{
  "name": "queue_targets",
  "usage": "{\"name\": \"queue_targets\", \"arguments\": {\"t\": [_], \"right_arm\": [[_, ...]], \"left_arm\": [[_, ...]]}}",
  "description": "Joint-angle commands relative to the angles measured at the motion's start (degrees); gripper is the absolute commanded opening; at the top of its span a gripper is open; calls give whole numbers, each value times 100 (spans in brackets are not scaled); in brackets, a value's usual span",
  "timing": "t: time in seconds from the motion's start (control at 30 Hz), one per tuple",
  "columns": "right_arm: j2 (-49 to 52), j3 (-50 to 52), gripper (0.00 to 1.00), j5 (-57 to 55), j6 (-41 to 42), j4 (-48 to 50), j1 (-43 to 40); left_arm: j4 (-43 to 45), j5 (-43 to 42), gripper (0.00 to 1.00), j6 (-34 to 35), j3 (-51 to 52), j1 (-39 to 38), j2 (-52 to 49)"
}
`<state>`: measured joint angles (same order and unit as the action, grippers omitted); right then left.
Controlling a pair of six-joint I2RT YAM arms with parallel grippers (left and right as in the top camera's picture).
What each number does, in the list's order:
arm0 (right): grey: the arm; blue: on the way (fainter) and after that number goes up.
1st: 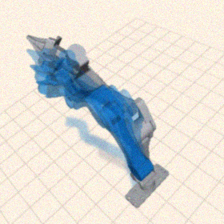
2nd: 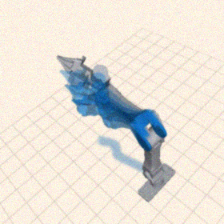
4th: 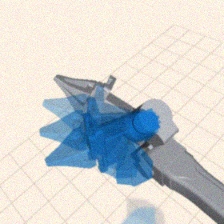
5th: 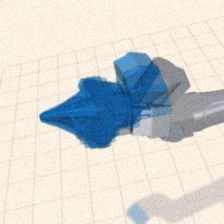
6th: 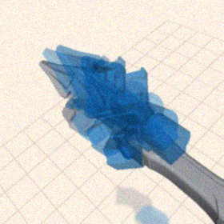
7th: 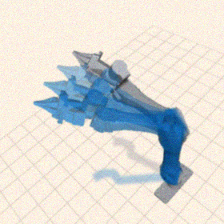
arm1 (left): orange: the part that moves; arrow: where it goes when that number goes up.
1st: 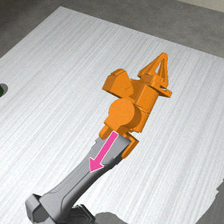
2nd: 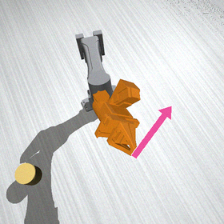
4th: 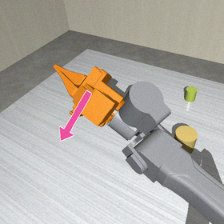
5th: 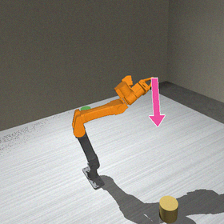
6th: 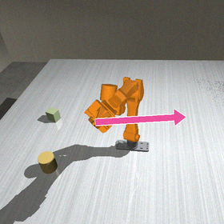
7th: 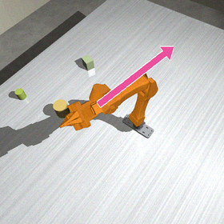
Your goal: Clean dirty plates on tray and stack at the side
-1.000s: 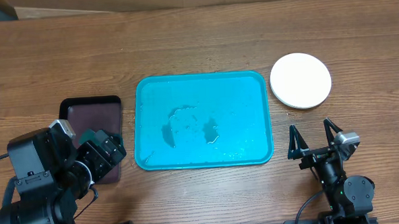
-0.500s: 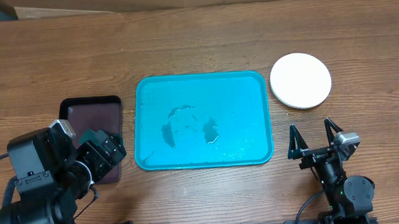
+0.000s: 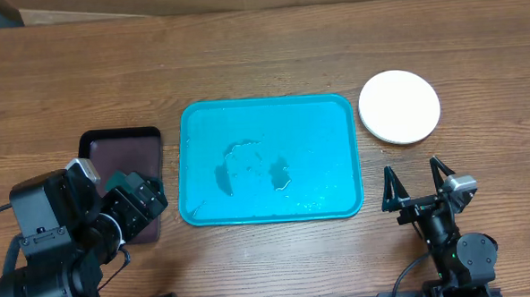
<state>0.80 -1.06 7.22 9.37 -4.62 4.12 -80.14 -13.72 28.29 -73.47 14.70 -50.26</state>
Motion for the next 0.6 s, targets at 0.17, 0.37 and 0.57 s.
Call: {"name": "queue_targets", "arguments": {"t": [0.17,0.37,0.57], "right_arm": [[-63,59,100,13,2,39,-31],[-63,59,100,13,0,39,-31],[-63,59,100,13,0,42,-31]], "left_arm": [[22,26,100,-90,-7,-20,2],[24,26,100,-90,-7,-20,2],[22,1235,100,-501,-7,-20,2]]}}
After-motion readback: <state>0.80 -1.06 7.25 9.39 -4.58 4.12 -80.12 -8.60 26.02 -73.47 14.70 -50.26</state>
